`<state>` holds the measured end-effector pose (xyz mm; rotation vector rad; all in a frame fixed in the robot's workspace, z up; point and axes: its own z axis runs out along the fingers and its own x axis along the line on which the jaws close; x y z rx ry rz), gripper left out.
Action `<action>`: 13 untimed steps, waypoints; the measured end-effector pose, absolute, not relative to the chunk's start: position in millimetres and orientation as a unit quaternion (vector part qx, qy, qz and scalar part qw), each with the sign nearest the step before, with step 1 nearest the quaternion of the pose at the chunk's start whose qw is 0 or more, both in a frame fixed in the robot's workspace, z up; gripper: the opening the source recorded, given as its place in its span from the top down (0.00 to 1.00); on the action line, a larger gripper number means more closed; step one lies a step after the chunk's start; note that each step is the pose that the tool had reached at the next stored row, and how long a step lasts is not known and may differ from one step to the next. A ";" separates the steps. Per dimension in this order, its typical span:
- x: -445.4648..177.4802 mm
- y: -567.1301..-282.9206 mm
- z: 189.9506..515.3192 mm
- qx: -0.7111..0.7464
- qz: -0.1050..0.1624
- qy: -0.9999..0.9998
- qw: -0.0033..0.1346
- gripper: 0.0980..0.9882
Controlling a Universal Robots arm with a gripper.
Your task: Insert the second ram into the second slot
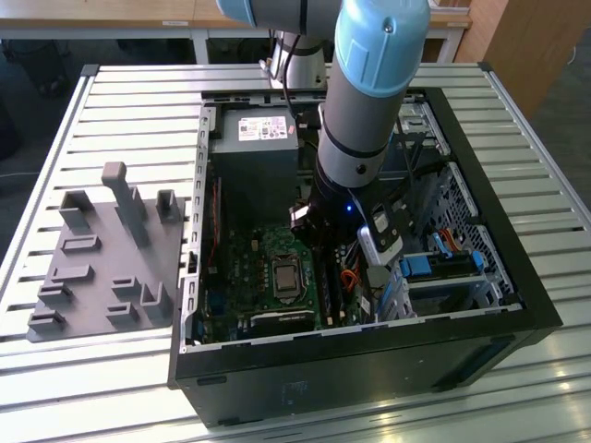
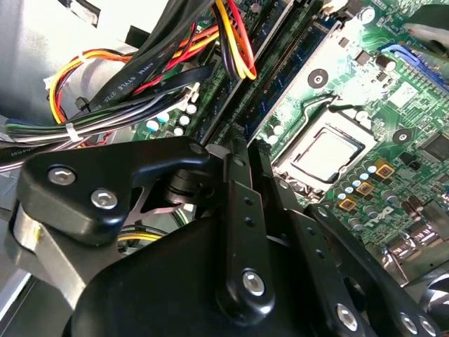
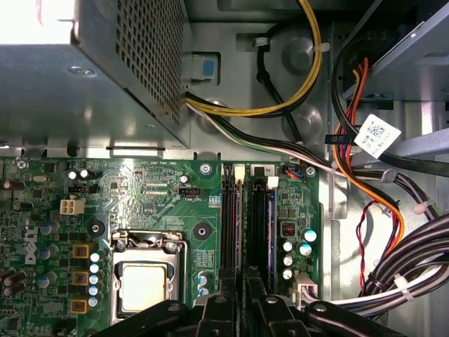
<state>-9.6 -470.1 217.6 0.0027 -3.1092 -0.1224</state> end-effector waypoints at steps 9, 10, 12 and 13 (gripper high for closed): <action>-9.7 -470.1 230.4 0.001 -0.039 -0.999 0.015 0.88; -9.7 -470.1 232.1 0.001 -0.039 -0.999 0.015 0.88; -9.6 -470.1 235.1 0.001 -0.039 -0.999 0.015 0.88; -9.6 -470.1 235.1 0.001 -0.039 -0.999 0.015 0.88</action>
